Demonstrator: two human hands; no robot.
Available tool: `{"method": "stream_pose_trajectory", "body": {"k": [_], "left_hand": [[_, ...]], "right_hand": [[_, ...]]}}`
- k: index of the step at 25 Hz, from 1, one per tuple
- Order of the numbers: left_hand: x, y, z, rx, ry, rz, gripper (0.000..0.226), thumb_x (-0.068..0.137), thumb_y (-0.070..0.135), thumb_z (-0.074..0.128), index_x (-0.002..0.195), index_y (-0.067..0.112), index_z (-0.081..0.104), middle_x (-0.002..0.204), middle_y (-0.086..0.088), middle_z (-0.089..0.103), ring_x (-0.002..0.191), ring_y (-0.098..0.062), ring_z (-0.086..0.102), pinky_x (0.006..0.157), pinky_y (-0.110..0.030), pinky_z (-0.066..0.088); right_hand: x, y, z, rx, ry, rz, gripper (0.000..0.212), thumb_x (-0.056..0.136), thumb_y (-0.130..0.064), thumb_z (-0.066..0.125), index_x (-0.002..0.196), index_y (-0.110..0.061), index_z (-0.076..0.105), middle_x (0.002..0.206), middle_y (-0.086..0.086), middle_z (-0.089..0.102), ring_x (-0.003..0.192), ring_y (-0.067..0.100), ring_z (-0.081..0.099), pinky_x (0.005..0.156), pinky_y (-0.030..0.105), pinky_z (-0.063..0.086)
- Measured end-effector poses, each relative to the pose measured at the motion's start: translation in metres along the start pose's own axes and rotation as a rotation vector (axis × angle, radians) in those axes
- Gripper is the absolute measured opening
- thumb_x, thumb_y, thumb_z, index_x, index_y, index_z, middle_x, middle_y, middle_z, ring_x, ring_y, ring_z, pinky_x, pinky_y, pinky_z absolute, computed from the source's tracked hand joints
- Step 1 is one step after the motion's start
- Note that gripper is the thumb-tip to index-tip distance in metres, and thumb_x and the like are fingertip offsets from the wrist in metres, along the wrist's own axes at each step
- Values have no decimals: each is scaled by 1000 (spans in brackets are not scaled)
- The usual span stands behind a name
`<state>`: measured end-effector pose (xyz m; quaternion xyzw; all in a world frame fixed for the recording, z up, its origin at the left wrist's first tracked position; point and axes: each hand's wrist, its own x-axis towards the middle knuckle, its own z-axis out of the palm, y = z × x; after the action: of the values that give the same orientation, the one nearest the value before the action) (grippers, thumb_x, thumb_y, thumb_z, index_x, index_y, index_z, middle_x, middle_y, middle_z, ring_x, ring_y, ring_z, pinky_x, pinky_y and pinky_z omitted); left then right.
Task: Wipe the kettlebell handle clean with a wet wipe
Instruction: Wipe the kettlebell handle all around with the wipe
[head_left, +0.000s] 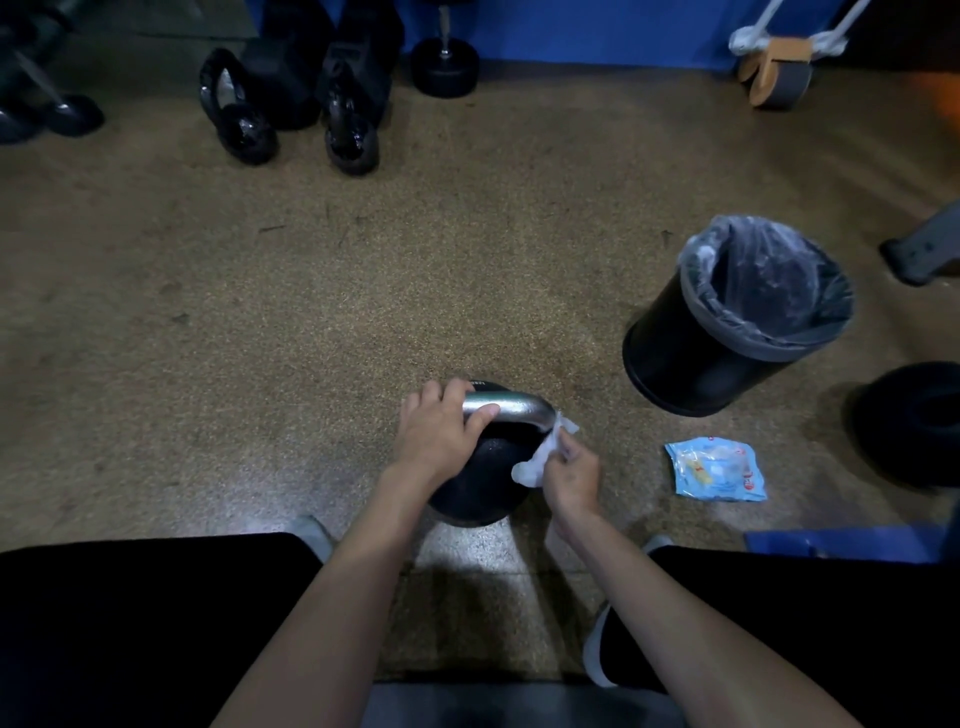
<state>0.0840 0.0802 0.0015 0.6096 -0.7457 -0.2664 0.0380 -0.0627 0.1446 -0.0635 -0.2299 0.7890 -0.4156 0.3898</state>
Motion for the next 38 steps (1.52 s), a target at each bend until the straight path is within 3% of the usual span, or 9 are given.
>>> {"method": "stream_pose_trajectory", "body": {"k": [4,8,14,18,21,23,30,33,38], "left_hand": [[1,0,0,0,-3,4,50,92,55,37,129,22,43,126,-11,47,115,-33,42,106,-40,29],[0,-1,-1,-1,-6,4,49,92,55,37,129,22,43,127,-11,47,115,-32,42,105,-39,29],[0,2,-2,-11,-11,-1,50,93,54,37,130,22,42,128,-11,46,116,-32,41,106,-40,29],[-1,1,-1,-4,-11,2,49,93,54,37,130,22,43,128,-11,46,117,-33,42,107,-40,29],[0,1,-1,-14,-7,3,49,93,54,37,130,22,43,127,-11,46,117,-33,42,107,-40,29],[-1,1,-2,-18,-3,2,49,93,54,38,130,22,43,127,-11,46,117,-33,42,106,-41,29],[-1,0,-1,-11,-2,7,50,93,53,38,131,21,43,128,-11,46,117,-33,42,106,-40,28],[-2,0,-2,-9,-1,16,50,93,53,38,131,21,42,129,-11,46,117,-32,41,106,-39,27],[-2,-1,-1,-5,3,18,50,93,53,38,131,21,43,127,-11,46,117,-33,42,106,-40,28]], "right_hand": [[4,-6,4,-16,3,-49,44,88,-5,41,125,-22,58,116,9,66,104,21,62,95,38,50],[-4,-2,5,-25,38,-32,42,91,0,42,130,-9,54,123,10,62,113,22,57,102,38,45],[0,-4,6,-58,32,-68,42,88,-4,41,124,-16,59,117,12,65,110,28,60,97,41,47],[-2,-2,2,-24,32,-21,39,93,-1,43,130,-8,53,127,9,59,120,22,53,104,28,39],[-5,-8,4,-37,62,-124,40,92,-6,44,129,-15,56,121,8,64,112,21,59,100,37,47],[-12,-5,4,-47,93,-174,36,93,-8,49,128,-10,56,121,6,64,110,14,59,99,30,46],[-9,-8,6,91,178,-103,13,86,-8,59,92,-13,69,90,7,71,86,20,66,84,37,54],[-7,-8,7,87,145,-68,23,82,-2,59,71,-22,60,76,3,65,75,18,62,75,33,52],[-1,-9,6,92,172,-18,12,82,-4,61,79,-15,62,77,5,65,74,18,61,71,29,51]]}}
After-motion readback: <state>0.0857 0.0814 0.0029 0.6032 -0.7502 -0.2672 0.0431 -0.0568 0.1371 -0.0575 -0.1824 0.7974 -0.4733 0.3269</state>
